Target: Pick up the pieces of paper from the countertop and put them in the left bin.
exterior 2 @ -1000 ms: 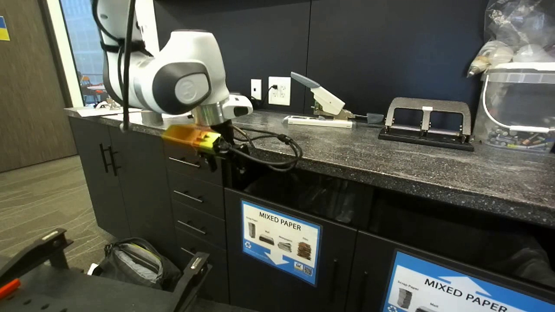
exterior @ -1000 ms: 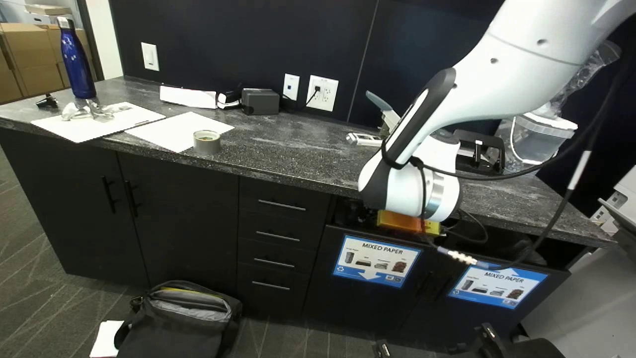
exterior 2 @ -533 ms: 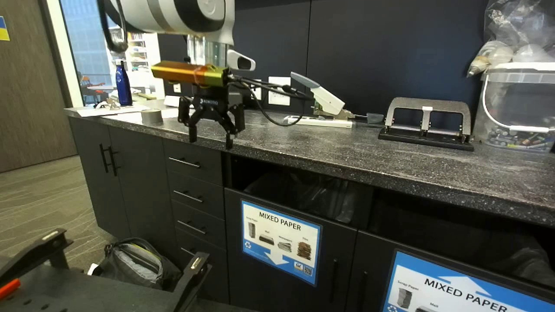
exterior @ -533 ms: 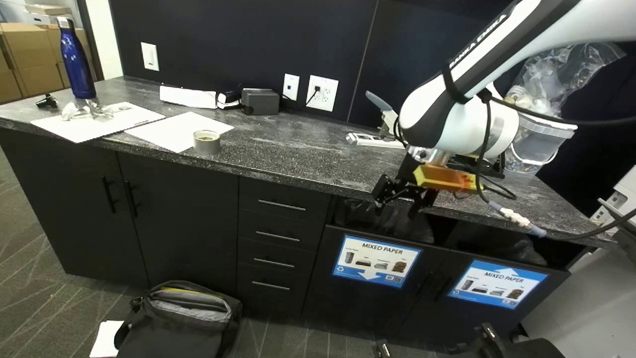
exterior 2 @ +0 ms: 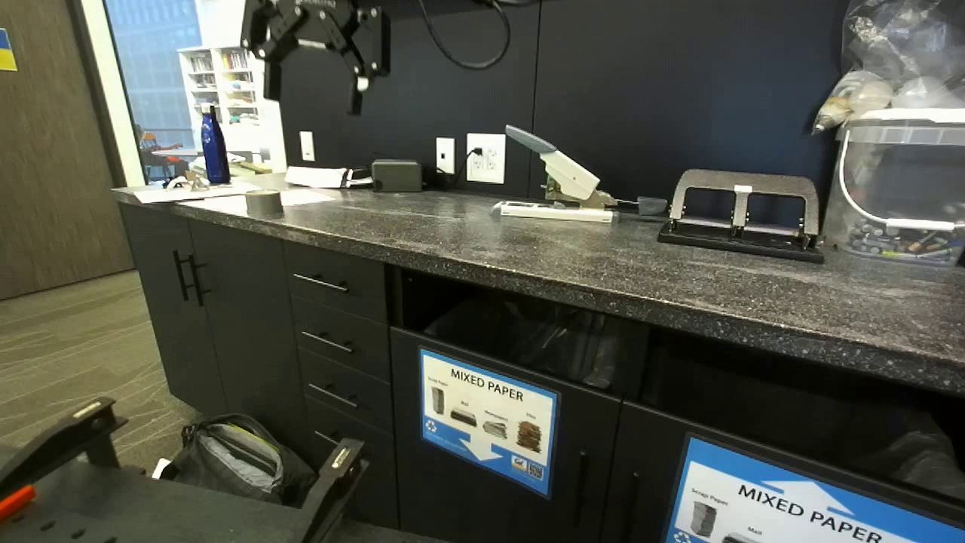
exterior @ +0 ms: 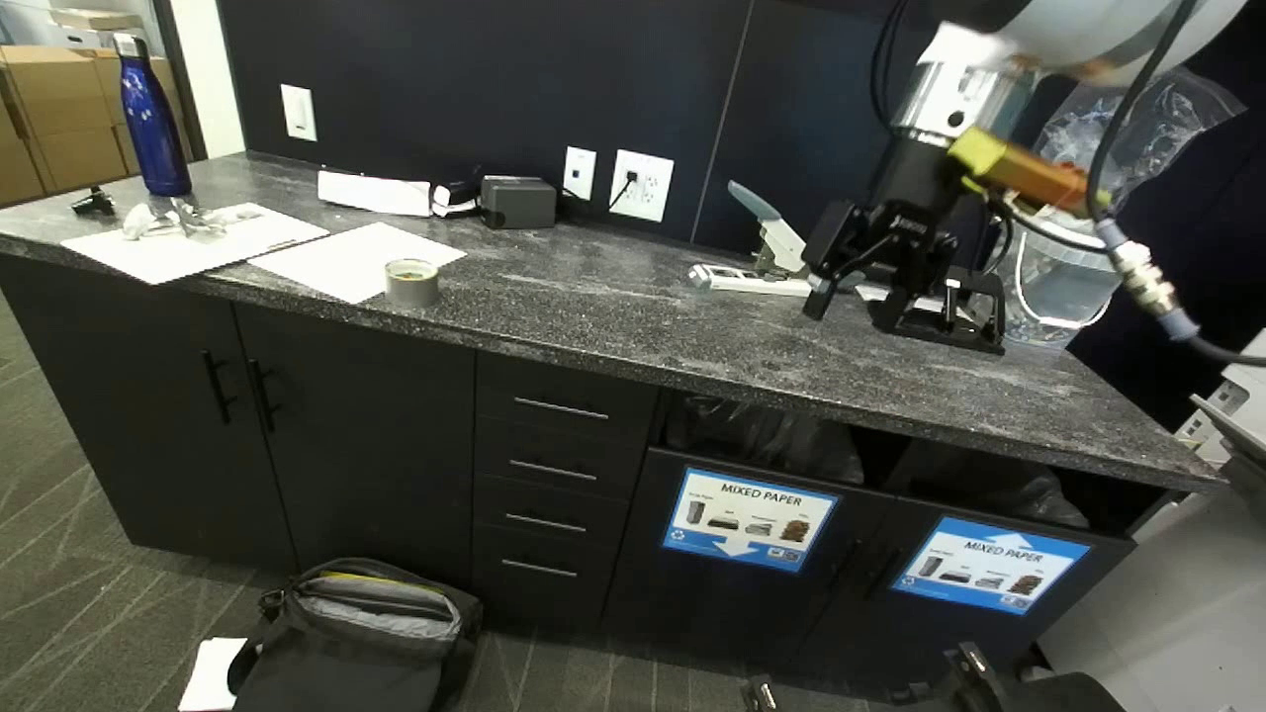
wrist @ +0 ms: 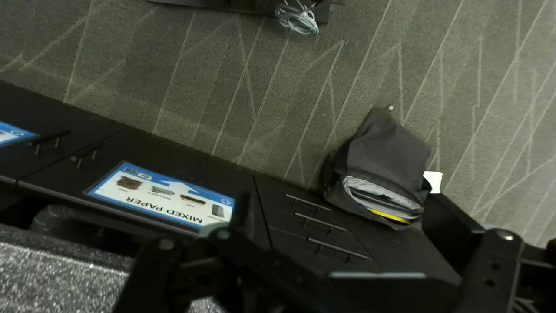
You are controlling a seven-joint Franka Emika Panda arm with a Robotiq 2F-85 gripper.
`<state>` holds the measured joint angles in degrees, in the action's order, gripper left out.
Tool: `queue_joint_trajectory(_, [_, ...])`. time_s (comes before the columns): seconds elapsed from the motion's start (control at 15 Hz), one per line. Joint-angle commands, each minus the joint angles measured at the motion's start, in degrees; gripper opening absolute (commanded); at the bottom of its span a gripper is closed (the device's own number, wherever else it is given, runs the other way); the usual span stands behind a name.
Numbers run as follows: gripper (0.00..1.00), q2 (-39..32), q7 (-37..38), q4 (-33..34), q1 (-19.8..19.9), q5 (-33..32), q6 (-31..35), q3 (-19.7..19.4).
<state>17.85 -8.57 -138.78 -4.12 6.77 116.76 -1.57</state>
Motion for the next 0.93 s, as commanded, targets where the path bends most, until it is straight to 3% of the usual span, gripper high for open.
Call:
queue_joint_trajectory(0.0, [1.00,10.85,-2.66,2.70,0.24,-1.13,-12.41,0.19])
queue_joint_trajectory(0.27, [1.00,15.10,-5.09,4.52,0.38,-0.91,-18.94,-1.21])
queue_joint_trajectory(0.87, [1.00,15.31,-6.51,3.78,0.81,0.10,-18.79,-3.09])
